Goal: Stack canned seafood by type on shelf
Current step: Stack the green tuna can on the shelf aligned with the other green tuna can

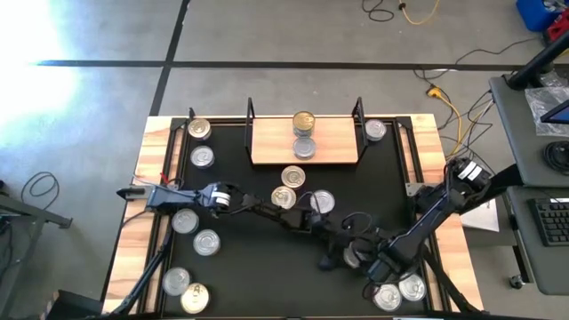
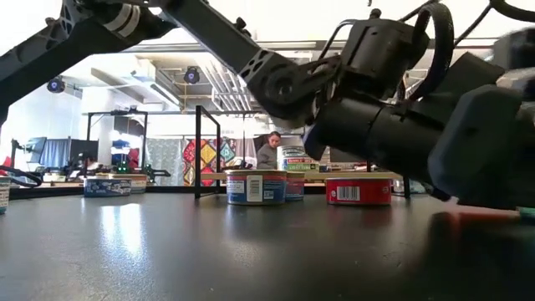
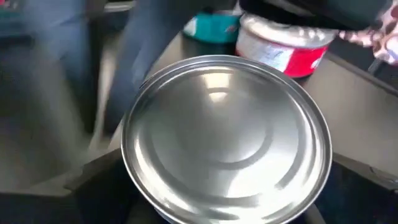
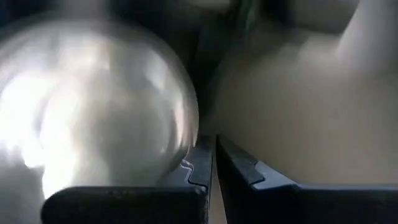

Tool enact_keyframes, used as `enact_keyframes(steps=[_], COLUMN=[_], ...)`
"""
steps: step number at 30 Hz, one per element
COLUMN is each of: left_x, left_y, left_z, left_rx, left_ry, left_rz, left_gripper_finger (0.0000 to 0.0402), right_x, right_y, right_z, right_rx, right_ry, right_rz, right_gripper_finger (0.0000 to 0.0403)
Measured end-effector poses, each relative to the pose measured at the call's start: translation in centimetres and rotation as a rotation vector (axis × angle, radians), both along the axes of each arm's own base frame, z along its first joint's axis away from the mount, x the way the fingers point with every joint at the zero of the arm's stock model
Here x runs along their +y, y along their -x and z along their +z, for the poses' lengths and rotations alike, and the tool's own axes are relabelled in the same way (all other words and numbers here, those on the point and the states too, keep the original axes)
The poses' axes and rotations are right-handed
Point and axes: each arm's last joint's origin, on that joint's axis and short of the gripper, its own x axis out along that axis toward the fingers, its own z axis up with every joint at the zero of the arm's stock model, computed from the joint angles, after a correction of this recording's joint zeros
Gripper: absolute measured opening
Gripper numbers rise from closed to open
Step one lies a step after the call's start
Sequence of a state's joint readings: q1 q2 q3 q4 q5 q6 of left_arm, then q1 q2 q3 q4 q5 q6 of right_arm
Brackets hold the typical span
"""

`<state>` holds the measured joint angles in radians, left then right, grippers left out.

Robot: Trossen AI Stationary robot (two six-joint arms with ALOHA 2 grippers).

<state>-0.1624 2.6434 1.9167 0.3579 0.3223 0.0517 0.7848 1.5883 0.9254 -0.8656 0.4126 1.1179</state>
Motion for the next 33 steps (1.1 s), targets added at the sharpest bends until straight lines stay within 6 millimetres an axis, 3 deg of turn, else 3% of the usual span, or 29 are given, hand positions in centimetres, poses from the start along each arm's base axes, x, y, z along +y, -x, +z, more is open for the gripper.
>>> enact_keyframes(steps=[4,8,13,19,29,33], left_x=[0.0,0.0,-0.1,0.4,3.0,4.9], left_y=[0.4,0.4,1.1,2.7,10.1,12.8], left_z=[-0.6,-0.3,1.7,5.2,11.6,12.2], left_rx=[-0.033,0.005,0.096,0.106,0.073,0.108], left_ry=[0.004,-0.035,-0.198,-0.196,-0.303,-0.222], left_rz=[0.04,0.073,0.147,0.18,0.526,0.63], left_gripper_finger=[0.0363,0.0363,0.0363,0.0363,0.0363,0.0363], right_x=[-0.1,-0.1,-0.1,-0.1,-1.9,-2.7], right_y=[0.0,0.1,0.1,0.2,0.8,-0.2], right_z=[0.1,0.9,3.3,5.5,9.0,10.0], right_rx=[-0.005,0.038,0.093,0.048,-0.168,-0.222], right_ry=[0.024,0.033,0.079,0.109,0.287,0.337], right_rz=[0.009,0.009,0.024,0.101,0.239,0.324], right_gripper_finger=[0.0017,0.0017,0.0018,0.0018,0.0018,0.0018])
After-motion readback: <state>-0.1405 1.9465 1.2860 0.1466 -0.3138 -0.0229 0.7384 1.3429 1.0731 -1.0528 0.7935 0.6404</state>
